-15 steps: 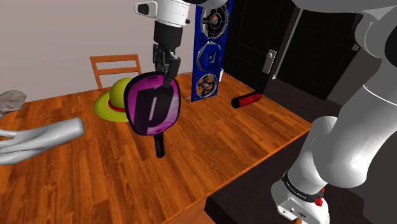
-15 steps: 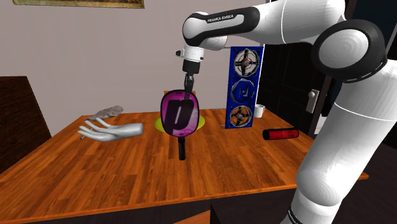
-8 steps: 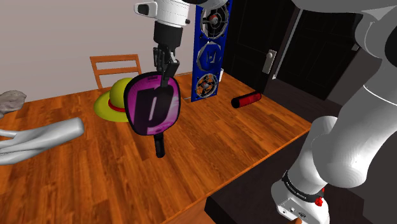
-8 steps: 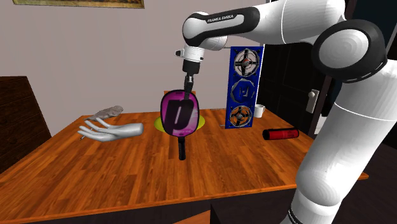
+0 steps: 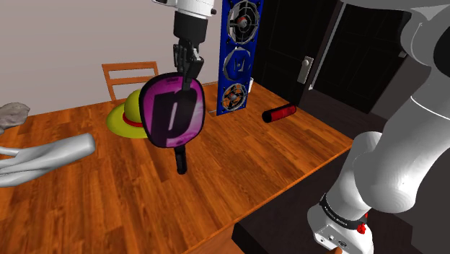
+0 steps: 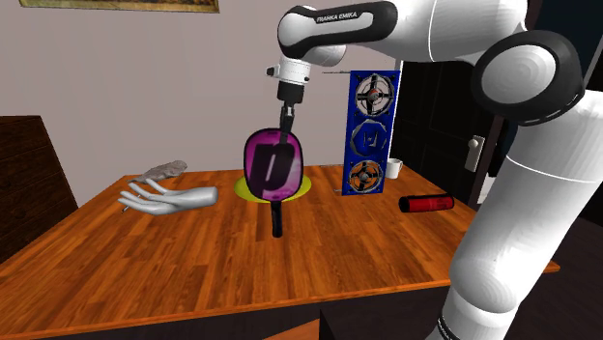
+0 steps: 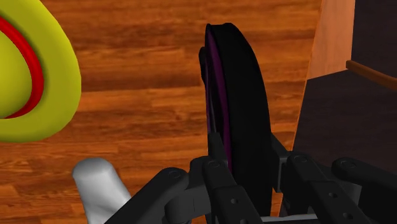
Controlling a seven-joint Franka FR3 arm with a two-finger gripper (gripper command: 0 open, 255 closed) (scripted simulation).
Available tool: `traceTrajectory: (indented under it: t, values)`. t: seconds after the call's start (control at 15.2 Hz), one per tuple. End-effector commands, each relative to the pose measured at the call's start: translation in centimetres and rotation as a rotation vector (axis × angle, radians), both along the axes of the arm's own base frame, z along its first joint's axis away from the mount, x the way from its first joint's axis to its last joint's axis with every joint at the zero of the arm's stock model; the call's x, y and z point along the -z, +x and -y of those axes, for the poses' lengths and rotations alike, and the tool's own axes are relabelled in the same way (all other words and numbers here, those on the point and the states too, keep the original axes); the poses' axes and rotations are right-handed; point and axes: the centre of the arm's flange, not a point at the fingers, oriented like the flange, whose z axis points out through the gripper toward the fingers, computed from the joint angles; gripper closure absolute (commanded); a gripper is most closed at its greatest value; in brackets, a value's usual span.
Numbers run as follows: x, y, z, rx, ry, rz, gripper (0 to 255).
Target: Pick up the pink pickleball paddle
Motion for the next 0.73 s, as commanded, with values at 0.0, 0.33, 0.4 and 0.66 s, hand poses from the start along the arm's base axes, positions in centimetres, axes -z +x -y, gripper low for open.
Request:
traceTrajectory:
  t: [0.0,0.33,0.4,0.66]
  values:
    - [-1.1,0.1,0.0,0.0,0.001,0.001,255]
    - [-3.8,0.1,0.0,0.0,0.001,0.001,255]
    - [-4.3,0.1,0.0,0.0,0.001,0.001,255]
    - [-5.4,0.1,0.0,0.0,0.001,0.001,255]
